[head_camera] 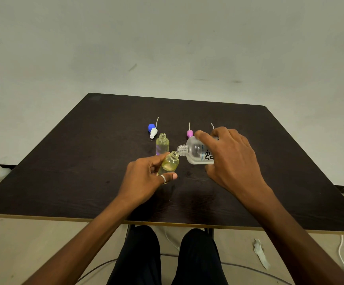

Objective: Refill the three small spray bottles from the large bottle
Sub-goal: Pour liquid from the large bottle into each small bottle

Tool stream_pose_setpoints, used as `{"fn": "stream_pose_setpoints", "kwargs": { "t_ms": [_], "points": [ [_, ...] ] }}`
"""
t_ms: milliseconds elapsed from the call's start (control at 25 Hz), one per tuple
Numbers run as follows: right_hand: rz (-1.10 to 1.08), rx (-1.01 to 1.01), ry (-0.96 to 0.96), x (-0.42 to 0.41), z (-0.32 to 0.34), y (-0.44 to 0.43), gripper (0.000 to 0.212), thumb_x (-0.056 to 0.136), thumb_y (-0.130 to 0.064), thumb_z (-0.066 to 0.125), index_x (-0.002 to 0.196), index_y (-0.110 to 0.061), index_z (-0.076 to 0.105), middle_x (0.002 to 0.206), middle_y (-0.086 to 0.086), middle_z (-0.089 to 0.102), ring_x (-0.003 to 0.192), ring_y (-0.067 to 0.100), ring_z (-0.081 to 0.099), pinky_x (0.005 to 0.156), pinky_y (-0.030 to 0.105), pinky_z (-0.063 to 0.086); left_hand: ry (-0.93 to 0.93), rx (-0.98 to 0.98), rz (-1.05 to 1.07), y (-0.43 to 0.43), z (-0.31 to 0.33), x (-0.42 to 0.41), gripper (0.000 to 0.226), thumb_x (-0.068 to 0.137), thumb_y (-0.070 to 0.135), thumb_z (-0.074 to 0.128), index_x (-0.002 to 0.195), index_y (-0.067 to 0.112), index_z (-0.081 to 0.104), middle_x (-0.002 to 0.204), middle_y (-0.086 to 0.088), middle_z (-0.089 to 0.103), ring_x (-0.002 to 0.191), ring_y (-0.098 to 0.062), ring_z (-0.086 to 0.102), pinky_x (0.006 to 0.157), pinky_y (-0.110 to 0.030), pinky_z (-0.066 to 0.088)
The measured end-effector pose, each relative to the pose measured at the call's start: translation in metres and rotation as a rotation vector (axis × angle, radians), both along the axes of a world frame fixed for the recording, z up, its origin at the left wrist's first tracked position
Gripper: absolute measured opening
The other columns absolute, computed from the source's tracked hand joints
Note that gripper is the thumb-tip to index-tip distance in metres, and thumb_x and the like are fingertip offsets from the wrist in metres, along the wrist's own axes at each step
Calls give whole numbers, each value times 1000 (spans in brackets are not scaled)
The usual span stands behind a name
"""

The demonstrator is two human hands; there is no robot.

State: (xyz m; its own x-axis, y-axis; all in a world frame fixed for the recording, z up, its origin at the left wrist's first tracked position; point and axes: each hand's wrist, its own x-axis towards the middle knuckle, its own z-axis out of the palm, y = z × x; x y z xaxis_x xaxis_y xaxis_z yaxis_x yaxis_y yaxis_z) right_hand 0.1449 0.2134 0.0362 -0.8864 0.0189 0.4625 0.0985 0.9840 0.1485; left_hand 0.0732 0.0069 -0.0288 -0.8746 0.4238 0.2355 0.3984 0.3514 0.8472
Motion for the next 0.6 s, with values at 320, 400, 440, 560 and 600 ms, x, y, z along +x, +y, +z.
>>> {"fn": "stream_pose_setpoints", "kwargs": {
  "t_ms": [320,400,440,560,600],
  "points": [
    [-2,5,-5,0,0,1,79,65,-24,82,135,-31,48,114,7,60,102,28,57,87,41,48,6,-11,0,0,-2,-1,59,74,35,85,127,43,63,98,5,77,95,-19,72,89,-37,57],
    [-1,4,-2,0,0,0,78,65,-23,81,135,-31,48,113,7,60,102,28,57,87,41,47,1,-11,1,0,-2,-2,59,74,35,85,127,43,63,97,6,77,95,-19,71,89,-37,57],
    [0,3,-2,0,0,0,78,66,-23,81,135,-31,48,114,7,60,102,28,57,87,41,47,0,-13,0,-1,-2,-2,59,74,34,85,127,42,63,98,8,77,96,-18,71,89,-36,57],
    [2,1,-3,0,0,0,78,65,-23,82,135,-30,49,114,8,60,102,29,57,88,42,48,0,-19,-5,-1,-1,0,59,74,33,85,129,39,63,99,12,76,95,-9,71,91,-33,57],
    [2,1,-4,0,1,0,78,65,-24,82,135,-30,49,114,8,60,103,29,57,88,42,48,0,-19,-5,-1,-1,-1,59,74,33,85,129,39,63,99,12,76,95,-8,71,91,-32,57]
  ]
}}
